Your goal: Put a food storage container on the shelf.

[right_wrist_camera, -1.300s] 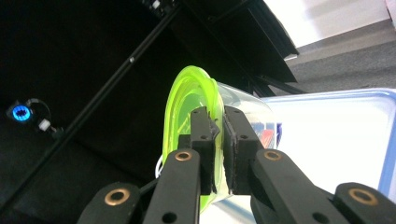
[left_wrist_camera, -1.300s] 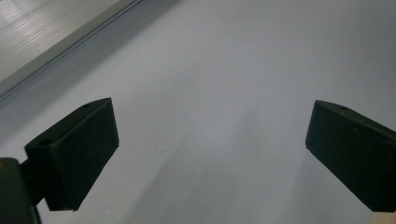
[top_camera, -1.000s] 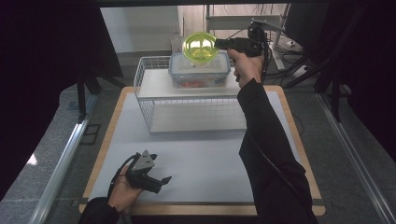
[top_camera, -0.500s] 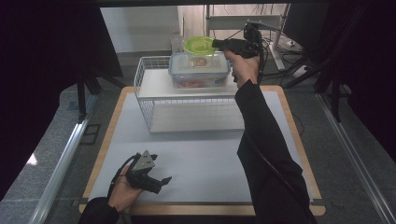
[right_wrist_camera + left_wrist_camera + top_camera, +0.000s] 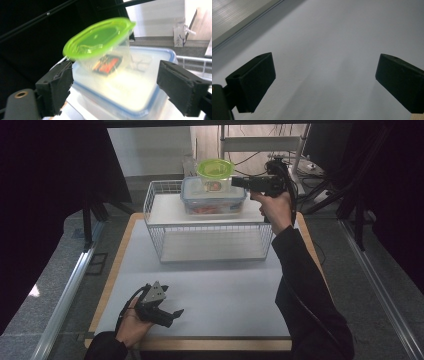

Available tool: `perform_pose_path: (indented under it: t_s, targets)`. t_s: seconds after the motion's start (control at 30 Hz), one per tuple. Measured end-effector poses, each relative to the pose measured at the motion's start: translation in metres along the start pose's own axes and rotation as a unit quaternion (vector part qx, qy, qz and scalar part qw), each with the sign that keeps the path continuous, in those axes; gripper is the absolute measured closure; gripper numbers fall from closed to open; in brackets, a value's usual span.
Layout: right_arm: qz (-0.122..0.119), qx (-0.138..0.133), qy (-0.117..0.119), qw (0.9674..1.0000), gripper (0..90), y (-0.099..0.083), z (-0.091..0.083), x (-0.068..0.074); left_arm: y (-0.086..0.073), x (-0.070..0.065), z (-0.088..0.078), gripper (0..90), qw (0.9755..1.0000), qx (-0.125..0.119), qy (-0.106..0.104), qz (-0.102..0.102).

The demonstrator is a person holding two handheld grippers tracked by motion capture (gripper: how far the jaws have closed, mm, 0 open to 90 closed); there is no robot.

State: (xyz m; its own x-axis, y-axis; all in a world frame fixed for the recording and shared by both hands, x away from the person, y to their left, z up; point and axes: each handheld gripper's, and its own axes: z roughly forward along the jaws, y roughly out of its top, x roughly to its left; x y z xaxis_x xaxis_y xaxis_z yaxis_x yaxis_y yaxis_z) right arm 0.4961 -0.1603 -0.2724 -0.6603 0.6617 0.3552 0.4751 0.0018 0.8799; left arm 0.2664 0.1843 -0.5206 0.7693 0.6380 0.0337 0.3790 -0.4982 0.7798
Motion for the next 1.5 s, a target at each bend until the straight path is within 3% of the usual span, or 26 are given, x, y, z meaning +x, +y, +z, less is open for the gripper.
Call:
perform_pose_path:
  t_s: [0.27, 0.7, 0.93, 1.17, 1.5]
  targets:
    - [-0.072, 0.015, -0.010, 0.9972, 6.4, -0.042, -0.023, 0.009, 0.000, 0.002, -0.003, 2.2, 0.9997, -0.018, -0.007, -0.012]
    - [-0.135, 0.043, -0.003, 0.9899, 3.6, -0.107, -0.047, 0.021, 0.000, 0.002, -0.004, 1.1, 0.9994, -0.030, -0.011, -0.014]
    - [-0.143, 0.055, -0.009, 0.9881, 2.4, -0.134, -0.058, 0.019, 0.000, 0.002, -0.004, 1.0, 0.9994, -0.030, -0.012, -0.010]
    - [-0.159, 0.074, -0.022, 0.9843, 1.3, -0.162, -0.067, 0.017, 0.000, 0.002, -0.003, 1.0, 0.9994, -0.030, -0.012, -0.010]
    - [-0.163, 0.092, -0.027, 0.9819, 0.2, -0.193, -0.070, 0.012, 0.000, 0.001, -0.003, 1.0, 0.9995, -0.029, -0.011, -0.008]
